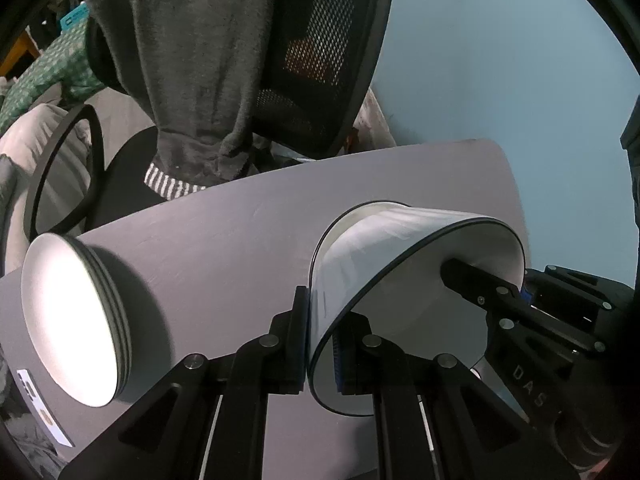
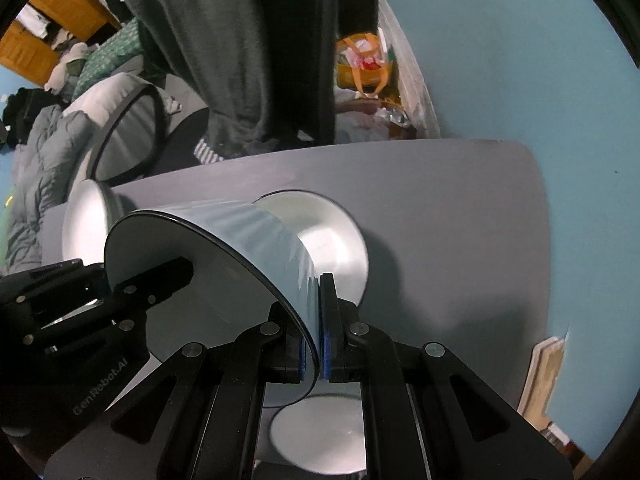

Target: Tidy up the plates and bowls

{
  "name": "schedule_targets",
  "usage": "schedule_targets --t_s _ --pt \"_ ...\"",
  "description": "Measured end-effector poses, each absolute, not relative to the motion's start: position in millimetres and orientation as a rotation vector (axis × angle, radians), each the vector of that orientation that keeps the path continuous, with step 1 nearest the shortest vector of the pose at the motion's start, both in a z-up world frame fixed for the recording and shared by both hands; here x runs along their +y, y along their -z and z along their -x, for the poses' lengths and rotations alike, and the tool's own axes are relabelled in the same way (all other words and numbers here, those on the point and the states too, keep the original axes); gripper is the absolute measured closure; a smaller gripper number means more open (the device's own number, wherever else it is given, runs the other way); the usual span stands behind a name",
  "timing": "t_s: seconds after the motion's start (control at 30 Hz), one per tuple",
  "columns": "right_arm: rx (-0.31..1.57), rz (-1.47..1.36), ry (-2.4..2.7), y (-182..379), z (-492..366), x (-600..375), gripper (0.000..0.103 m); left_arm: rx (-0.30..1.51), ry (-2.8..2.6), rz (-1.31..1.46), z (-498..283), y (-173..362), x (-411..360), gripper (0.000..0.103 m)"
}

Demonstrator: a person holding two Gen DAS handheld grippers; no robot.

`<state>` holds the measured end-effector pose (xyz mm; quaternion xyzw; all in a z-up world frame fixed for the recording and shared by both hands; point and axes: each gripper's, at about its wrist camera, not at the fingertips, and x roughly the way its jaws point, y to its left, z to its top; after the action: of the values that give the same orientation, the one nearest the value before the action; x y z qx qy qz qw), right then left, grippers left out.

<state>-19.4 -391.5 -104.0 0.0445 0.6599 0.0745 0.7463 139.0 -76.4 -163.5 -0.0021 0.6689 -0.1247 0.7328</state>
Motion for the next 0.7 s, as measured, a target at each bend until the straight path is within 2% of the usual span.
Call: schedule_targets --t_s 0.7 --pt "1.511 -0.071 -0.187 137 0 -401 0.096 1.518 0.215 -0.125 -148 195 -94 0.094"
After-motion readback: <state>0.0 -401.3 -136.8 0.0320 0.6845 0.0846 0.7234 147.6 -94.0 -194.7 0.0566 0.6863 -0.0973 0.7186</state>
